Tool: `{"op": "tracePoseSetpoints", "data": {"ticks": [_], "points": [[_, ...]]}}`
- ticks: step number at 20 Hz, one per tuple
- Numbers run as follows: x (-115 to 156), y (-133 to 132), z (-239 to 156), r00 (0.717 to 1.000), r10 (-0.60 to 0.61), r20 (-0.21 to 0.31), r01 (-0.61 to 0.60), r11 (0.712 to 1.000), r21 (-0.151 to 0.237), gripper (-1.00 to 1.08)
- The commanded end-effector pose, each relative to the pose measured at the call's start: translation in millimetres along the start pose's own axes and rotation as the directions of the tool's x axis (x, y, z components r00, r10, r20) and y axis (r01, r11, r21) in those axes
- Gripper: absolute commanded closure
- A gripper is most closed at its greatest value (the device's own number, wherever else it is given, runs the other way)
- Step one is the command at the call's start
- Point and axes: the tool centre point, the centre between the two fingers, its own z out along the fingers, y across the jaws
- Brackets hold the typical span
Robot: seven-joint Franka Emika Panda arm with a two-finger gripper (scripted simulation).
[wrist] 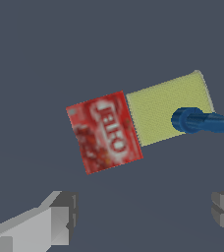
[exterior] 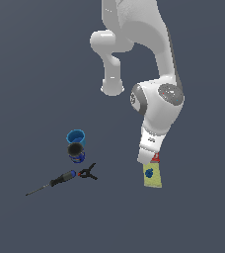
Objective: Pick up a designated object from a clutter of objects.
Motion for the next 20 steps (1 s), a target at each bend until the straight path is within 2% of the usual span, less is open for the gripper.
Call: {"op": "tracePoseSetpoints", "data": {"ticks": [1, 10, 20], "points": [[10.3, -6.6, 12.8, 0.997, -0.081, -0.009, 0.081, 0.997, 0.002, -0.92], [32.8, -24.2, 41.1, 0.966, -0.256, -0.032, 0.256, 0.967, 0.005, -0.92], [36.3, -27.7, 48.8, 0.958, -0.283, -0.036, 0.284, 0.959, 0.006, -0.92]]}}
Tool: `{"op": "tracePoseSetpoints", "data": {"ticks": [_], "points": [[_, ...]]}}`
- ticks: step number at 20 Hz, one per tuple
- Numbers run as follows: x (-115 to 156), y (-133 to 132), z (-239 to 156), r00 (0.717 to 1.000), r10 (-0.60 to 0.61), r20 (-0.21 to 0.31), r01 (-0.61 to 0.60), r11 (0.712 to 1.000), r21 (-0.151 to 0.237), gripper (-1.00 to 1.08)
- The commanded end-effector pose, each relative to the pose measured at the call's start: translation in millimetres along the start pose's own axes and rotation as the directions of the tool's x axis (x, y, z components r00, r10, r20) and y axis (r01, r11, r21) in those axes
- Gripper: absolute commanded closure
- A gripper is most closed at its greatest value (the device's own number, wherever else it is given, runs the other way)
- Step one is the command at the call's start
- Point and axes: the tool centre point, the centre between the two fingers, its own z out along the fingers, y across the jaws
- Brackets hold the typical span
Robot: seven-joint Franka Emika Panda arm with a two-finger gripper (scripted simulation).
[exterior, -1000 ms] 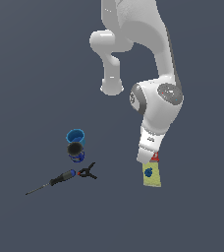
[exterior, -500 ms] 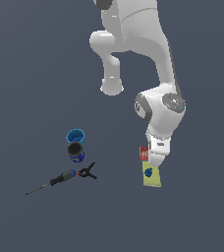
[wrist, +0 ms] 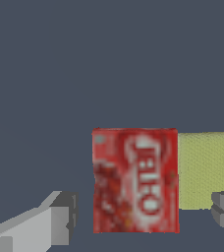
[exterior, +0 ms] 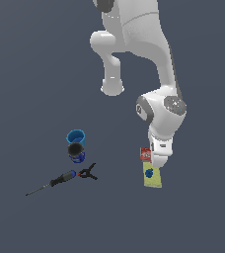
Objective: Pick up a designated object from a clutter of objects.
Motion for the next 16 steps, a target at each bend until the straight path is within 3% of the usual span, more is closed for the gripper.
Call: {"op": "tracePoseSetpoints", "data": {"ticks": [1, 15, 16], "points": [[0.0, -0.3, 4.1, 1.0, -0.001, 0.0, 0.001, 1.0, 0.0, -0.92], [0.4, -0.5, 49.7, 1.0, -0.006, 0.0, 0.006, 1.0, 0.0, -0.92], [0.4, -0.5, 49.7, 1.0, -0.006, 0.0, 0.006, 1.0, 0.0, 1.08]]}}
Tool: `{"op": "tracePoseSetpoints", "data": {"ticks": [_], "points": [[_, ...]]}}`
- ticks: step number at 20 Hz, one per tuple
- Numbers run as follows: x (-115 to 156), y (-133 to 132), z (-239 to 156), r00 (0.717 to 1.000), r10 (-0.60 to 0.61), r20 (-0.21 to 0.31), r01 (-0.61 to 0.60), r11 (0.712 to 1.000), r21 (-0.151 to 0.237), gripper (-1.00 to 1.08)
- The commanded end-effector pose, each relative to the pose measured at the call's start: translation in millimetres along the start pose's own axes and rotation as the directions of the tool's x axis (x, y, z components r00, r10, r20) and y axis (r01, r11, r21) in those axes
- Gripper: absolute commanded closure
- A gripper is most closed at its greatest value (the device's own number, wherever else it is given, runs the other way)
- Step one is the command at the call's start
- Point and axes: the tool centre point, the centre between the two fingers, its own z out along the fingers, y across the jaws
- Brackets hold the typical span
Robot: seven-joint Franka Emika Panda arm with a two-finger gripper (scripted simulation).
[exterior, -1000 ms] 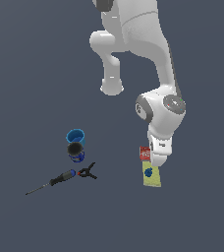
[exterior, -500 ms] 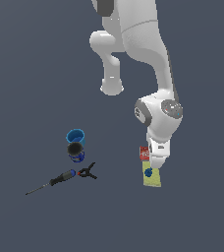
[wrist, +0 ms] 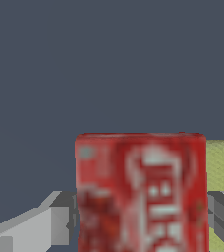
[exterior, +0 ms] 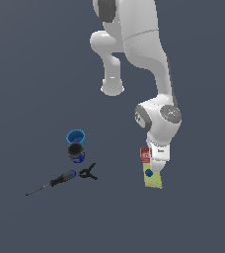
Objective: Pick up a designated object from a clutter of objects.
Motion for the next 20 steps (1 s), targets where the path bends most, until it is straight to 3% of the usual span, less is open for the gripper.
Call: {"op": "tracePoseSetpoints", "data": {"ticks": [1, 9, 10, 20], "points": [[-2.7, -6.4, 12.4, 1.0, 0.001, 0.005, -0.001, 1.0, 0.019, 1.08], [-2.7, -6.4, 12.4, 1.0, 0.001, 0.005, -0.001, 1.0, 0.019, 1.08], [3.0, 0.7, 0.1, 1.0, -0.004, -0.003, 0.004, 1.0, -0.004, 1.08], [-7.5, -4.3, -21.1, 1.0, -0.005, -0.002, 0.004, 1.0, -0.003, 1.08]]}}
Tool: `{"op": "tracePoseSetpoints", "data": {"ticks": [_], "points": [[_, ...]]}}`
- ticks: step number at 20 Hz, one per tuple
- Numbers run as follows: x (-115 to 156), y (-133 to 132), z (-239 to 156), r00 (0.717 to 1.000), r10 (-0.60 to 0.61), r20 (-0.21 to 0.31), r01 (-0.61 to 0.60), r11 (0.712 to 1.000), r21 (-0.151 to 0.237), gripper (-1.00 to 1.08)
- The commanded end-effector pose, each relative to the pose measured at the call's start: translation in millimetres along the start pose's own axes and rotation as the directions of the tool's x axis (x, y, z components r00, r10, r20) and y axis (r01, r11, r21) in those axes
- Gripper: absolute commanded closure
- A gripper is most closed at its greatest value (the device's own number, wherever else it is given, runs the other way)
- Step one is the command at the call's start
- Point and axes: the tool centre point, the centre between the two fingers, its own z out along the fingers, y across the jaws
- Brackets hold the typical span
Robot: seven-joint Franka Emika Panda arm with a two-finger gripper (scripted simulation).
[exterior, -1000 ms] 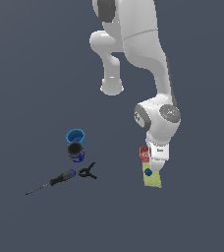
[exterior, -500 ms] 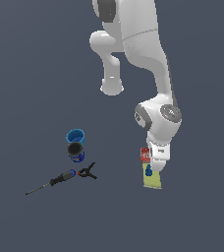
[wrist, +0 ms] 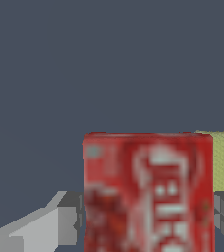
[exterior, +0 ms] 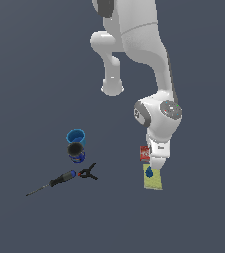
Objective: Pick up a designated object from a clutter of objects.
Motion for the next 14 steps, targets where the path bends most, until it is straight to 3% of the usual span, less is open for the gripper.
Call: {"op": "tracePoseSetpoints", "data": {"ticks": [1, 14], "points": [[-4.9, -2.0, -10.0, 1.0, 0.0, 0.001, 0.0, 1.0, 0.0, 1.08], [-49.5, -23.3, -103.2, 1.0, 0.001, 0.004, -0.001, 1.0, 0.005, 1.08]]}}
